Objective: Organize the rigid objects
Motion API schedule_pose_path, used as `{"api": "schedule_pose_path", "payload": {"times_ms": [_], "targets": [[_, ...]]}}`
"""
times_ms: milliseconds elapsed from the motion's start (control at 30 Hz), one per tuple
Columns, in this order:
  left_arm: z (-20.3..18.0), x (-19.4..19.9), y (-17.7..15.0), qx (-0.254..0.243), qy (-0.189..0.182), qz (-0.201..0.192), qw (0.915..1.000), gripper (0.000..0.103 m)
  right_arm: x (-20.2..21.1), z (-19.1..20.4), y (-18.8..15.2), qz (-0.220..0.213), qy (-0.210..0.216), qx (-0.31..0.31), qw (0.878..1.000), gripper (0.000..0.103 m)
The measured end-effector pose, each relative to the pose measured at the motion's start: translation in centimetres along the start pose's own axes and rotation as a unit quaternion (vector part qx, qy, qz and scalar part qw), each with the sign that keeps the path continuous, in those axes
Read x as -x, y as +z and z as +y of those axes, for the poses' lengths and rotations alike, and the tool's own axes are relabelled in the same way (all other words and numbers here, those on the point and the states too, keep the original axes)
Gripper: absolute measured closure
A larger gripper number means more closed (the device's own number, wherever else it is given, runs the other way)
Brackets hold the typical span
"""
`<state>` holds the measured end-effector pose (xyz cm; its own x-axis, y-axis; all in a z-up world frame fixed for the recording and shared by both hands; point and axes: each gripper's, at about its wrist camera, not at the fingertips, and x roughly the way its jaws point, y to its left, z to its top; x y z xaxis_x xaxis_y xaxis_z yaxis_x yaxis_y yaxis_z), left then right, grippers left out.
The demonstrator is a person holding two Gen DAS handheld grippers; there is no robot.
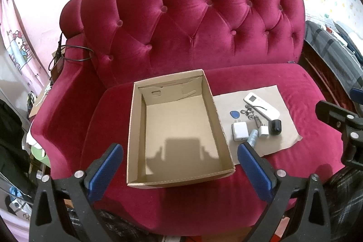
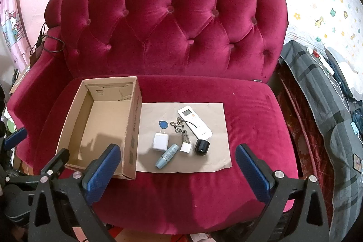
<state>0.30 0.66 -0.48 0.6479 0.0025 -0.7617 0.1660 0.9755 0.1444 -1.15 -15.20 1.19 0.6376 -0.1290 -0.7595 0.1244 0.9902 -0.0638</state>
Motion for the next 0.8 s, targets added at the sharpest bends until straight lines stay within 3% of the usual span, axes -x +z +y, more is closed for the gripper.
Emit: {"api": "schedule_pose_path", "payload": {"times_ms": [800], "targets": [[0.69, -0.28, 0.17, 0.006, -0.006, -0.002, 1.0000, 0.000, -0.39, 0.07, 0.08, -0.009, 0.000, 0.003, 1.000, 0.000]]}}
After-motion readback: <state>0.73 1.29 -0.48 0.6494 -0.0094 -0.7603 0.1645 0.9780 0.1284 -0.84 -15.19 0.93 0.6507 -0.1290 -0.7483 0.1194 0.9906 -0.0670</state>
